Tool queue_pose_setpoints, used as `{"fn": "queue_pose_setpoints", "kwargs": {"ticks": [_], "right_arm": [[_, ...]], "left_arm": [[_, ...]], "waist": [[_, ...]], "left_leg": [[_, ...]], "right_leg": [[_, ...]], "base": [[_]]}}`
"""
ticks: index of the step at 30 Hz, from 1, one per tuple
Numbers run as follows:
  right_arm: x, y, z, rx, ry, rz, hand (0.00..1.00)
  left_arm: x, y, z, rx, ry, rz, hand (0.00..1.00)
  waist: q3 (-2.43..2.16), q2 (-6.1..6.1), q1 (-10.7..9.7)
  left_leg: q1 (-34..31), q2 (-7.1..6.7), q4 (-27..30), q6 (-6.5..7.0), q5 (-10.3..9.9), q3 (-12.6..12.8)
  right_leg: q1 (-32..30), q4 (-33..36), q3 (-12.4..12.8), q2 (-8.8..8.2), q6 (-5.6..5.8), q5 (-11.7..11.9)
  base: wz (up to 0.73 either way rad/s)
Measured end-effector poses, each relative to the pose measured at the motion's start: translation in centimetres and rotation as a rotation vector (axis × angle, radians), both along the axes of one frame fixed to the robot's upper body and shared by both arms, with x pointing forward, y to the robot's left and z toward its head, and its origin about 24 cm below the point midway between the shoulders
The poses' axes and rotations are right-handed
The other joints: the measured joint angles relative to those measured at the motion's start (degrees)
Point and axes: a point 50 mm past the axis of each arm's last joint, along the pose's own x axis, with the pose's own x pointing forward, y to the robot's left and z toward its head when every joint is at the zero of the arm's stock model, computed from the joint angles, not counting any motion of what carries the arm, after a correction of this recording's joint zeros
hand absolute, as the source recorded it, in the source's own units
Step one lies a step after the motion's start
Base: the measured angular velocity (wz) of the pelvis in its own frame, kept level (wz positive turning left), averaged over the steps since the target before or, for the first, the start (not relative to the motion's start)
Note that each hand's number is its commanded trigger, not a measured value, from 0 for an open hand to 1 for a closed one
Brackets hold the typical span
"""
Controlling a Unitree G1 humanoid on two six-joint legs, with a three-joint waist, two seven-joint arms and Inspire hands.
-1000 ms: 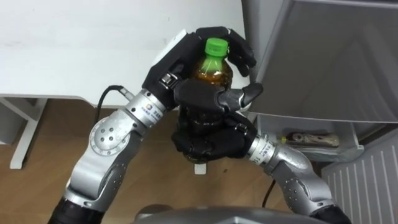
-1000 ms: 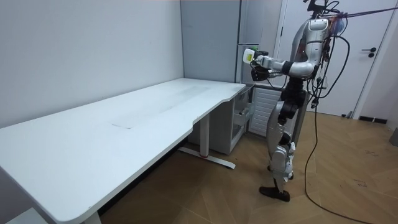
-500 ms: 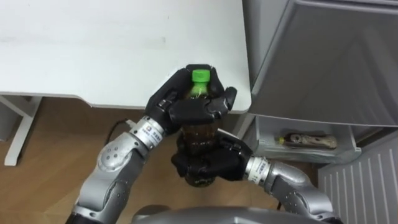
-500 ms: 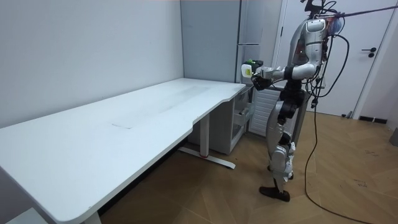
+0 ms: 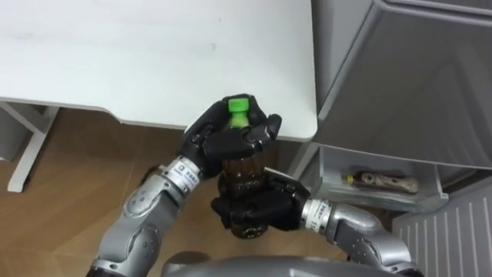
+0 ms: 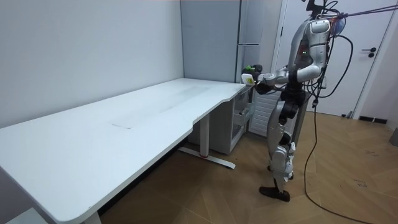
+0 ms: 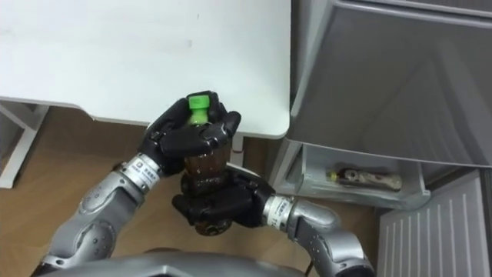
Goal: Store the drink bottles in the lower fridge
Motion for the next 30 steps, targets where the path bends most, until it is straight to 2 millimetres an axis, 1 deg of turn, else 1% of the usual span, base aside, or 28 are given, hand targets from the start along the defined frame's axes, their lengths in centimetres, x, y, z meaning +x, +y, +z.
{"fn": "queue_pose_setpoints", "kwargs": {"ticks": [4, 6, 8, 10, 12, 13, 15, 16, 18, 19, 20, 22, 25, 30], "right_arm": [[0.5, -0.8, -0.1, -0.097, -0.032, 0.006, 1.00], [0.6, -1.5, -0.2, -0.137, -0.041, 0.015, 1.00], [0.8, -1.7, -0.2, -0.164, -0.054, 0.025, 1.00], [0.6, -2.3, -0.4, -0.192, -0.045, 0.016, 1.00], [0.3, -3.3, -0.7, -0.230, -0.031, -0.001, 1.00], [0.3, -3.4, -0.7, -0.240, -0.030, -0.003, 1.00], [0.2, -3.9, -0.8, -0.271, -0.023, -0.005, 1.00], [0.2, -4.0, -0.8, -0.277, -0.022, -0.004, 1.00], [0.2, -4.2, -0.9, -0.291, -0.018, 0.001, 1.00], [0.2, -4.3, -0.9, -0.296, -0.019, 0.002, 1.00], [0.2, -4.3, -0.9, -0.302, -0.019, 0.003, 1.00], [0.2, -4.2, -0.9, -0.302, -0.021, 0.005, 1.00], [0.1, -4.3, -1.0, -0.312, -0.018, 0.006, 1.00], [-0.5, -4.9, -1.3, -0.330, 0.002, -0.011, 1.00]], "left_arm": [[-0.5, 0.6, -0.5, -0.078, 0.071, 0.039, 0.00], [-0.7, 0.9, -0.7, -0.153, 0.113, 0.072, 0.00], [-0.7, 1.1, -0.7, -0.185, 0.131, 0.086, 0.00], [-0.3, 1.9, -0.4, -0.247, 0.122, 0.148, 0.00], [0.2, 3.6, 0.1, -0.316, 0.102, 0.248, 0.00], [0.3, 3.9, 0.2, -0.329, 0.097, 0.269, 0.00], [0.5, 5.0, 0.5, -0.360, 0.076, 0.330, 0.00], [0.6, 5.2, 0.6, -0.368, 0.077, 0.340, 0.00], [0.6, 5.5, 0.6, -0.361, 0.079, 0.366, 0.00], [0.6, 5.5, 0.6, -0.361, 0.080, 0.367, 0.00], [0.6, 5.5, 0.5, -0.362, 0.082, 0.368, 0.00], [0.6, 5.5, 0.5, -0.363, 0.082, 0.368, 0.00], [0.6, 5.6, 0.6, -0.362, 0.080, 0.372, 0.00], [0.7, 5.8, 0.7, -0.372, 0.077, 0.387, 0.00]], "waist": [[-0.16, -0.26, 0.10], [-0.02, -0.06, 0.12], [0.14, 0.14, 0.09], [0.22, 0.11, 0.07], [0.27, -0.09, 0.20], [0.31, -0.17, 0.18], [0.57, -0.71, 0.19], [0.58, -0.88, 0.23], [0.35, -1.37, 0.27], [0.31, -1.43, 0.28], [0.31, -1.41, 0.37], [0.49, -1.12, 0.40], [0.59, -0.47, 0.33], [-0.03, 0.36, 0.52]], "left_leg": [[-0.53, -0.06, 0.45, 0.01, 0.02, -0.03], [-0.57, -0.06, 0.53, 0.01, 0.01, -0.06], [-0.61, -0.04, 0.27, 0.00, 0.01, -0.07], [-0.61, -0.04, 0.02, 0.00, 0.01, -0.07], [-0.60, -0.05, -0.04, -0.01, 0.00, -0.07], [-0.60, -0.06, -0.04, -0.01, 0.00, -0.06], [-0.64, -0.09, -0.03, 0.00, 0.00, -0.04], [-0.69, -0.10, -0.02, 0.00, 0.00, -0.04], [-0.93, -0.12, 0.05, 0.01, -0.01, -0.04], [-0.94, -0.12, 0.06, 0.01, -0.01, -0.05], [-0.96, -0.11, 0.12, 0.01, -0.01, -0.06], [-0.93, -0.06, 0.22, 0.02, -0.02, -0.07], [-1.02, -0.04, 0.16, 0.03, -0.04, -0.11], [-0.97, -0.03, 0.14, 0.04, -0.02, 0.00]], "right_leg": [[-0.29, 0.17, -0.02, -0.07, 0.01, 0.03], [-0.33, 0.25, -0.07, -0.07, 0.01, 0.03], [-0.36, 0.26, -0.10, -0.06, 0.01, 0.03], [-0.44, 0.26, -0.12, -0.07, 0.02, 0.02], [-0.44, 0.27, -0.18, -0.08, 0.09, -0.04], [-0.44, 0.28, -0.18, -0.09, 0.11, -0.05], [-0.47, 0.29, -0.17, -0.13, 0.14, -0.07], [-0.53, 0.29, -0.17, -0.13, 0.15, -0.07], [-0.75, 0.29, -0.18, -0.14, 0.15, -0.07], [-0.76, 0.31, -0.18, -0.14, 0.15, -0.07], [-0.76, 0.40, -0.22, -0.14, 0.15, -0.07], [-0.86, 0.84, -0.28, -0.15, 0.15, -0.07], [-0.92, 1.04, -0.38, -0.17, 0.15, -0.07], [-1.33, 1.69, -0.05, -0.20, 0.16, -0.09]], "base": [[0.00], [0.00], [0.00], [0.00], [0.00], [0.00], [0.00], [0.00], [0.00], [0.00], [0.00], [0.00], [0.00], [-0.01]]}}
